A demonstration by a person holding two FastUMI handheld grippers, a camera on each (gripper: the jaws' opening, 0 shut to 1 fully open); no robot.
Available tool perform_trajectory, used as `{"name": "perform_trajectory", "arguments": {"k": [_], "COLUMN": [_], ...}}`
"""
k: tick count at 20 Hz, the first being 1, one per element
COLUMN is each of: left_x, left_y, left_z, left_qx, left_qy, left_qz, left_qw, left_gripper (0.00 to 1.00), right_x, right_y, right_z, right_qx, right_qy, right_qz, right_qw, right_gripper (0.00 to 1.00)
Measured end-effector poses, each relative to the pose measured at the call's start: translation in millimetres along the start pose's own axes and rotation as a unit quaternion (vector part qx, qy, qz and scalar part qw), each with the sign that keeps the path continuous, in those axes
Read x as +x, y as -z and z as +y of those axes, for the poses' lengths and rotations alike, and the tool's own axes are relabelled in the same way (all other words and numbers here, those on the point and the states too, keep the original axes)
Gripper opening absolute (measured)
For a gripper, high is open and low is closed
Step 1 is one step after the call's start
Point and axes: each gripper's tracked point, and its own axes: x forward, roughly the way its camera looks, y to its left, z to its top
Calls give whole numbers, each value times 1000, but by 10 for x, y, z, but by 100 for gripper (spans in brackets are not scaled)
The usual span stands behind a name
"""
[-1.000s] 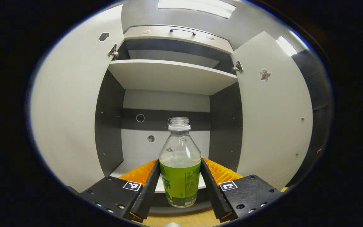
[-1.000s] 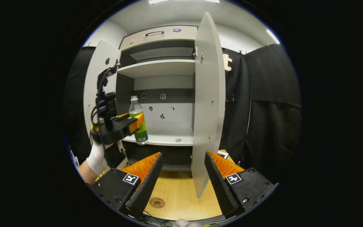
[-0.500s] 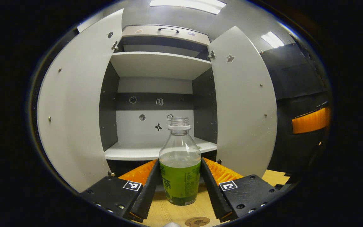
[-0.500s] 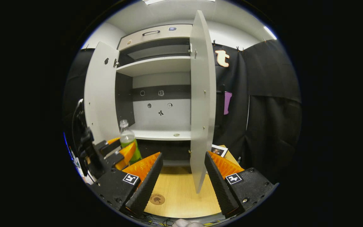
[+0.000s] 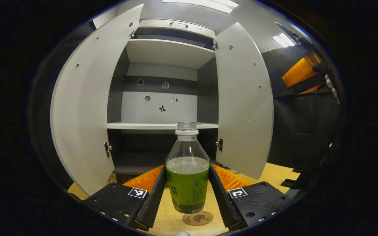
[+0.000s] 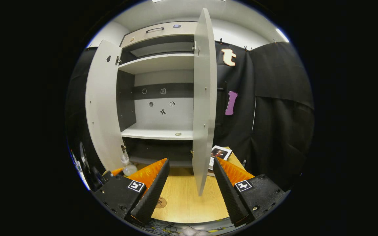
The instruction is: Grasp the bottle in the cabinet with the left hand and place it on the coaster, then close the right door with the right hand and the left door with the left hand.
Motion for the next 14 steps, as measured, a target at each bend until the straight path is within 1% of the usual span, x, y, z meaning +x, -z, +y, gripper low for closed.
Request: {"name": "perform_trajectory", "arguments": {"k": [4, 8, 12, 14], "left_x": [55, 69, 136, 188], "left_y": [442, 869, 1078, 1066], "left_z": [-86, -180, -145, -128], "left_qx": [7, -7, 0, -4], "left_qy": [20, 37, 45, 47], "left_qz": [18, 40, 41, 30], "left_qw": [1000, 998, 998, 998], "left_gripper": [74, 75, 75, 75], "right_x": [-33, -36, -19, 0], "right_y": [-18, -11, 16, 35], "right_z": [18, 35, 39, 60], "right_qx": [-14, -20, -37, -41], "right_qy": [0, 2, 7, 6], "right_qz": [-1, 4, 12, 19], "right_qw": [1000, 1000, 999, 999], "right_gripper": [82, 82, 82, 82]}}
